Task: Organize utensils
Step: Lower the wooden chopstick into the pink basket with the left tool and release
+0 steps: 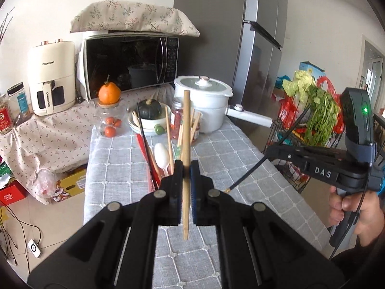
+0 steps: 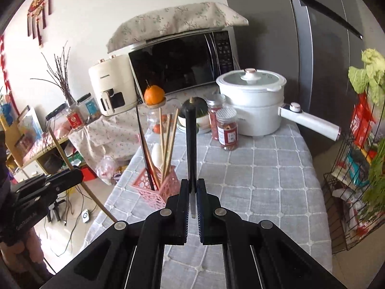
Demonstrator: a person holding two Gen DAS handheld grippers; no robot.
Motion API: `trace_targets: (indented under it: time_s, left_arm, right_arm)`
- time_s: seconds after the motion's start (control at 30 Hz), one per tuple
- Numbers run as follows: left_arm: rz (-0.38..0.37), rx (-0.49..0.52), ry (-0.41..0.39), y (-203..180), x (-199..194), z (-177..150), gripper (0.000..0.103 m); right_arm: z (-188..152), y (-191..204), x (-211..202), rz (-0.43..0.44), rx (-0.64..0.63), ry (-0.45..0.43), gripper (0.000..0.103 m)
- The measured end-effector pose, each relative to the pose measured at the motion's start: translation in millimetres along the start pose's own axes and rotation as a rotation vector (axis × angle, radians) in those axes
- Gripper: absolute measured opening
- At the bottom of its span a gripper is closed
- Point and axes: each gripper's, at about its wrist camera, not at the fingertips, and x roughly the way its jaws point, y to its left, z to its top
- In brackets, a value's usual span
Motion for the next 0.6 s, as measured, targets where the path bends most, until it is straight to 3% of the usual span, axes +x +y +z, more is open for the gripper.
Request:
trace_targets:
  time_s: [0.6]
  left_arm:
    - [0.092,-0.1,-0.147,20.4,13.3,29.8,0.007]
  right_arm:
    - [35.8,39.7,-16.5,0.05,-0.017,-0.064,0.006]
